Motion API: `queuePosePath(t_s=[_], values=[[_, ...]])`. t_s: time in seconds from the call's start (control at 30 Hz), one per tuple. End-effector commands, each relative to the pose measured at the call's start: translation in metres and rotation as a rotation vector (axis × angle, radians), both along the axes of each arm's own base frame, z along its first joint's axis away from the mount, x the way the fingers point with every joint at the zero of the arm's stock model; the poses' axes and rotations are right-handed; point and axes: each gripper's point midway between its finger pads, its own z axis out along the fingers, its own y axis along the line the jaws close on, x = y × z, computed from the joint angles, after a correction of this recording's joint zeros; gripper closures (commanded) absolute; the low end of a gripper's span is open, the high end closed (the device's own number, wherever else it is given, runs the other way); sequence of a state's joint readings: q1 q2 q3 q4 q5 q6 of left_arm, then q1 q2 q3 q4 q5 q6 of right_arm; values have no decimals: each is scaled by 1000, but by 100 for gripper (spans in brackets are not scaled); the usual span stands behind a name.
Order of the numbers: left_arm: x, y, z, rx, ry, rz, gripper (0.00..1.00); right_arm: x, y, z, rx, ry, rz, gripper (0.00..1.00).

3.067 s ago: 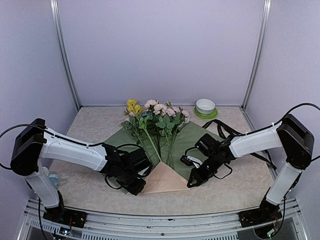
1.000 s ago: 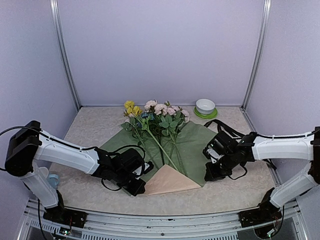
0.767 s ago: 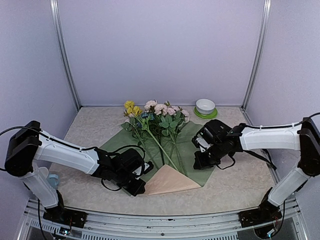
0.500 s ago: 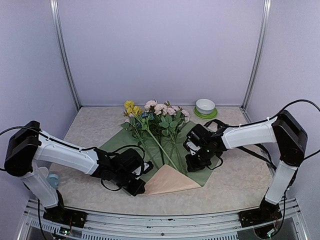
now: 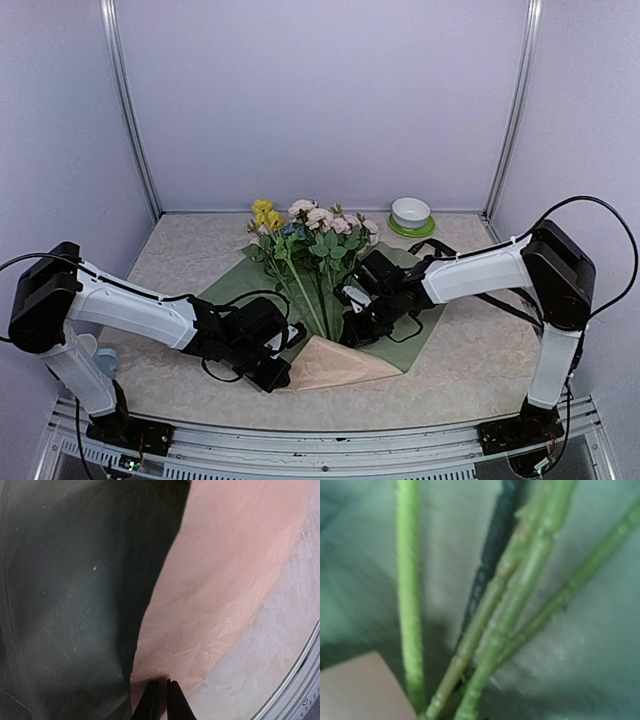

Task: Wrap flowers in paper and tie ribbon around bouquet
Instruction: Press the fold line of the 1/4-folded wrapping paper.

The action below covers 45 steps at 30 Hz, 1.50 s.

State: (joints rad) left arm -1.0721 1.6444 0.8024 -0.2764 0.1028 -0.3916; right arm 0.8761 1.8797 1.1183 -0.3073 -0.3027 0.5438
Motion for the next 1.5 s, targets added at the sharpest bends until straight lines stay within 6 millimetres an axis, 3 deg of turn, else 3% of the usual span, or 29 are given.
queuePosePath(t_s=[0.0,0.07,0.2,0.37,0.47,0.5,0.53,0.6,0.67,0.7,0.77,0.83,0.9,1.07,1.23,1.37,1.47], values=[[-23,40,-36,161,96,-7,91,7,8,15,20,-38,-8,95],[-23,40,-36,160,96,-7,91,14,-11,21,-24,-70,-56,89],[-24,40,-37,159,98,-10,91,23,-57,43,-130,-184,-183,68],[-24,40,-37,158,98,-14,91,31,-138,72,-375,-348,-393,47],[-25,41,-37,157,100,-15,91,45,-174,104,-452,-483,-555,2],[-25,41,-37,157,100,-15,91,48,-182,113,-435,-500,-625,0],[-26,41,-37,156,101,-16,91,51,-182,121,-379,-503,-681,0],[-25,41,-37,155,100,-14,91,49,-160,134,-168,-460,-648,0],[-25,41,-37,158,102,-13,91,35,-138,134,-1,-390,-583,19],[-26,41,-37,158,103,-12,91,24,-133,125,44,-321,-574,28],[-27,41,-37,156,107,-11,91,0,-138,98,25,-141,-648,37],[-27,41,-38,157,114,-11,91,-28,-145,70,-73,-40,-679,38],[-29,41,-39,159,116,-13,92,-50,-142,56,-129,-2,-692,37],[-29,40,-39,156,110,-17,92,-80,-106,29,-79,146,-666,32],[-29,38,-37,150,101,-21,92,-89,-108,0,-100,223,-730,32],[-30,37,-38,146,105,-29,91,-85,-102,-6,-30,249,-784,36],[-31,36,-37,142,105,-35,91,-77,-109,-6,-58,214,-832,40]])
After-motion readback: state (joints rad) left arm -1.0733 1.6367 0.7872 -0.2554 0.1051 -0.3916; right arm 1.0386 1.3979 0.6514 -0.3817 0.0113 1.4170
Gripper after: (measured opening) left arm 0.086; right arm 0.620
